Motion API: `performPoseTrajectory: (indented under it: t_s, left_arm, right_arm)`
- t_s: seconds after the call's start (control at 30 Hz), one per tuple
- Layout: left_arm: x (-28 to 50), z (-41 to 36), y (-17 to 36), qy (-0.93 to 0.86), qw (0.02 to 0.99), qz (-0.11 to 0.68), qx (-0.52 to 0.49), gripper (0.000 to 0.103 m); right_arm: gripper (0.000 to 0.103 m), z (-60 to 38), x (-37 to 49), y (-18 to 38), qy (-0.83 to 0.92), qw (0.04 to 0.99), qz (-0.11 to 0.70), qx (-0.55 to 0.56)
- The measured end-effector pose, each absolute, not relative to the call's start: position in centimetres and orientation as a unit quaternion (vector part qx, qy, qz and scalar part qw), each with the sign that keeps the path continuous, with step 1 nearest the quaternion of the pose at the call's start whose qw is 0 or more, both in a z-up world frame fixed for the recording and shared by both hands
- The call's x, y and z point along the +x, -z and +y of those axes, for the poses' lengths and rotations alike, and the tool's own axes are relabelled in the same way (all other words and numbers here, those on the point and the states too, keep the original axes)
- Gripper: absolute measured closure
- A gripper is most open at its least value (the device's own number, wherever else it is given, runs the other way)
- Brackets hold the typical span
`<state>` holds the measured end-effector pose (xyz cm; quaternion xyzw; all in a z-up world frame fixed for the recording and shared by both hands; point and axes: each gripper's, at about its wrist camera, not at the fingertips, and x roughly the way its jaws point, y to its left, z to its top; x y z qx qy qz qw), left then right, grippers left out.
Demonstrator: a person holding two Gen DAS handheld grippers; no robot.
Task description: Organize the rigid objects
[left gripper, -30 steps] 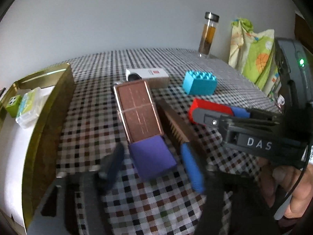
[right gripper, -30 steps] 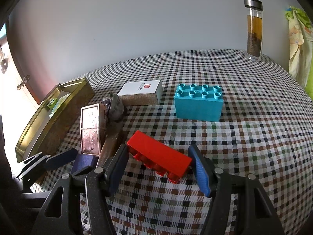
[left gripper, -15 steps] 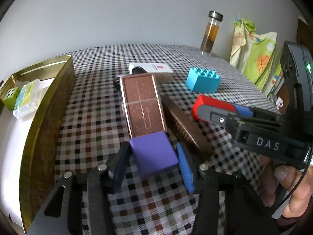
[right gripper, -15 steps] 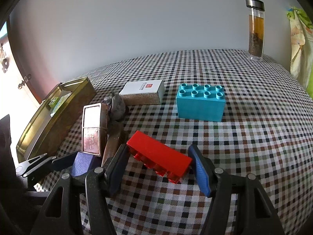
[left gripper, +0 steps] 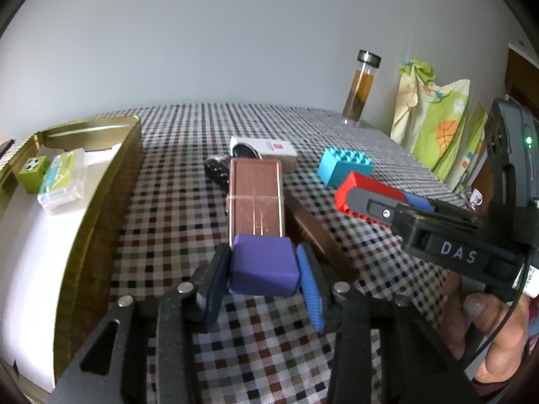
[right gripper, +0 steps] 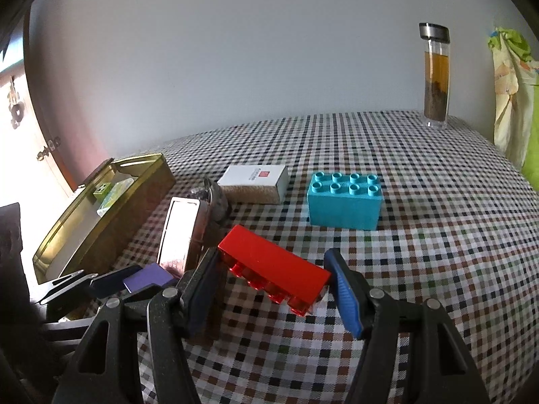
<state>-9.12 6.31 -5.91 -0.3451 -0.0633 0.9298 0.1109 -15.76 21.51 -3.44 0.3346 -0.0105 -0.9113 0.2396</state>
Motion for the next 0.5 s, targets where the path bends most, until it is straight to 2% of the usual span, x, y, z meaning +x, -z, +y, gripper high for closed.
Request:
performPoseTrajectory:
  t_s: [0.5]
  left_arm:
    - [-7.1, 4.8, 4.5, -0.952, 0.107, -0.084, -0.273, 0.063]
  right_arm:
    - [0.038, 22.3, -13.2, 1.5, 0.941, 0.228, -0.022, 0.248]
